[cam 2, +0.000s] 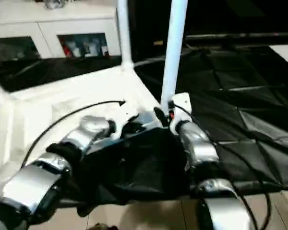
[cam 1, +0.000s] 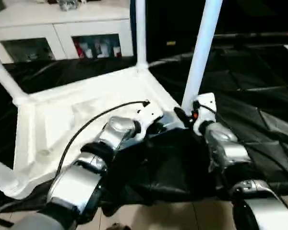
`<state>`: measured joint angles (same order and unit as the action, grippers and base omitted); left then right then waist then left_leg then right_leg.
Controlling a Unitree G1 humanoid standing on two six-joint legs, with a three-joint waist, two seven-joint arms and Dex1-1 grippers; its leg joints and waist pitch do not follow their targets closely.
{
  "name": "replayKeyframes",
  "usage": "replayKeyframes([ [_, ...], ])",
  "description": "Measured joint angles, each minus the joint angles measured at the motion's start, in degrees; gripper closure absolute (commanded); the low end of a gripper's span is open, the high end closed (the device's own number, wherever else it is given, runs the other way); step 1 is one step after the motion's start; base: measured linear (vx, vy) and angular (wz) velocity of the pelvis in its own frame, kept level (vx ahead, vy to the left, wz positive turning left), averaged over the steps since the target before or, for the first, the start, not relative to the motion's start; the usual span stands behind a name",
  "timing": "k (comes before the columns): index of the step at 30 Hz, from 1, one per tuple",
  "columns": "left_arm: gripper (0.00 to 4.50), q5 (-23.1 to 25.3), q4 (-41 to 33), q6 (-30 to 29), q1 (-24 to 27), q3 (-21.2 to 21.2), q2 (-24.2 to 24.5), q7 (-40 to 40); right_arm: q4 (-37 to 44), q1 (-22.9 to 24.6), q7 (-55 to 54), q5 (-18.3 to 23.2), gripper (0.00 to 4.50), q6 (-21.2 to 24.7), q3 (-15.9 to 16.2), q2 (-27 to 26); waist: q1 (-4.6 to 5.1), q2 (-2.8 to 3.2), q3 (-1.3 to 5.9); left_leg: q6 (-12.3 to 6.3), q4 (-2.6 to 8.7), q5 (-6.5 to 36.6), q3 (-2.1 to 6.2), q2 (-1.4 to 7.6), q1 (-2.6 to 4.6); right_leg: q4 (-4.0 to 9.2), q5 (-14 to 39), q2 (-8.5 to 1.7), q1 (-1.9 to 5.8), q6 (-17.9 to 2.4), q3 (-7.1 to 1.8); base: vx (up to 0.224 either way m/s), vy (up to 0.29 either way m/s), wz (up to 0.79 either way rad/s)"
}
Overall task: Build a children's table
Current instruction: Rotate leg to tighten
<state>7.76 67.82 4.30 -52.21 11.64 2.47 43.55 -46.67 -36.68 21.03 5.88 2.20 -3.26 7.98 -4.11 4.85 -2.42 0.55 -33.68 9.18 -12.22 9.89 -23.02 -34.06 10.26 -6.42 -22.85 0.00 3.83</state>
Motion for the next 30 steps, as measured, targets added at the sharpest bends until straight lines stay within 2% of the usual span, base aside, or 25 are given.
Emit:
replayKeyframes([
  [1, 4.50, 0.18, 0.02, 0.29, 0.00, 0.02, 0.02, 0.02, -0.12, 0.00, 0.22, 0.03, 1.35, -0.19, -0.21, -0.05, -0.02, 0.01, 0.00, 0.00, 0.02, 0.00, 0.02, 0.00, 0.00, 0.00, 0.00, 0.00, 0.00, 0.00, 0.02, 0.000, 0.000, 0.00],
  [6, 4.50, 0.80, 0.07, 2.28, 0.24, 0.14, 1.25, 2.55, 0.01, 0.56, 6.54, 0.82, 1.00, -1.30, -0.59, 0.74, 0.06, 0.03, 0.00, 0.00, 0.05, 0.00, 0.03, 0.01, -0.03, 0.00, 0.00, 0.00, -0.02, 0.00, 0.05, 0.000, 0.000, 0.00],
  [7, 4.50, 0.79, 0.07, 2.74, 0.30, 0.21, 1.53, 3.34, 0.37, 0.78, 8.50, 0.82, 0.76, -1.30, -0.48, 1.37, 0.04, 0.04, -0.01, 0.00, 0.09, 0.00, 0.03, 0.01, -0.03, 0.00, 0.00, 0.00, -0.03, 0.00, 0.06, 0.000, 0.000, 0.00],
  [11, 4.50, 0.42, -0.43, 3.87, 0.83, 0.31, 2.66, 7.14, 2.63, 2.29, 16.11, 1.23, 0.76, -1.08, 1.54, 4.43, -0.15, 0.04, -0.01, 0.00, 0.19, 0.00, 0.03, 0.07, -0.03, -0.01, 0.03, 0.02, -0.07, 0.04, 0.16, 0.000, 0.000, 0.00],
  [13, 4.50, -0.21, -1.99, 6.07, 2.54, 0.52, 4.39, 11.83, 5.26, 4.29, 23.79, 1.58, 0.76, -0.93, 3.44, 7.78, -0.46, 0.02, -0.02, -0.01, 0.22, 0.00, 0.03, 0.10, -0.04, -0.02, 0.06, 0.04, -0.10, 0.09, 0.17, 0.000, 0.000, 0.00],
  [19, 4.50, -1.01, -4.12, 8.14, 4.58, 0.68, 6.77, 22.21, 9.57, 6.49, 38.97, 2.22, 0.76, 0.06, 7.30, 13.49, -1.34, 0.00, -0.03, -0.01, 0.12, 0.00, 0.01, 0.09, -0.06, -0.06, 0.05, 0.02, -0.08, 0.08, 0.13, 0.000, 0.000, 0.00],
  [26, 4.50, -2.10, -6.92, 8.07, 6.30, 0.69, 9.11, 30.12, 12.24, 7.27, 46.75, 2.53, 0.76, 1.49, 10.20, 16.16, -1.86, -0.05, -0.07, -0.01, 0.11, 0.00, -0.03, 0.09, -0.06, -0.06, 0.05, 0.01, -0.10, 0.07, 0.07, 0.000, 0.000, 0.00],
  [28, 4.50, -2.15, -7.46, 8.07, 6.63, 0.69, 9.40, 31.26, 12.50, 7.48, 48.28, 2.57, 1.02, 2.05, 10.58, 16.57, -2.14, -0.05, -0.07, -0.01, 0.13, 0.00, -0.03, 0.09, -0.07, -0.06, 0.05, 0.01, -0.12, 0.08, 0.08, 0.000, 0.000, 0.00],
  [30, 4.50, -2.17, -7.56, 8.07, 6.64, 0.69, 9.51, 31.75, 12.75, 7.48, 48.74, 2.57, 1.02, 2.32, 10.66, 16.79, -2.30, -0.06, -0.07, -0.01, 0.13, 0.00, -0.04, 0.09, -0.08, -0.08, 0.05, 0.01, -0.15, 0.08, 0.08, 0.000, 0.000, 0.00],
])
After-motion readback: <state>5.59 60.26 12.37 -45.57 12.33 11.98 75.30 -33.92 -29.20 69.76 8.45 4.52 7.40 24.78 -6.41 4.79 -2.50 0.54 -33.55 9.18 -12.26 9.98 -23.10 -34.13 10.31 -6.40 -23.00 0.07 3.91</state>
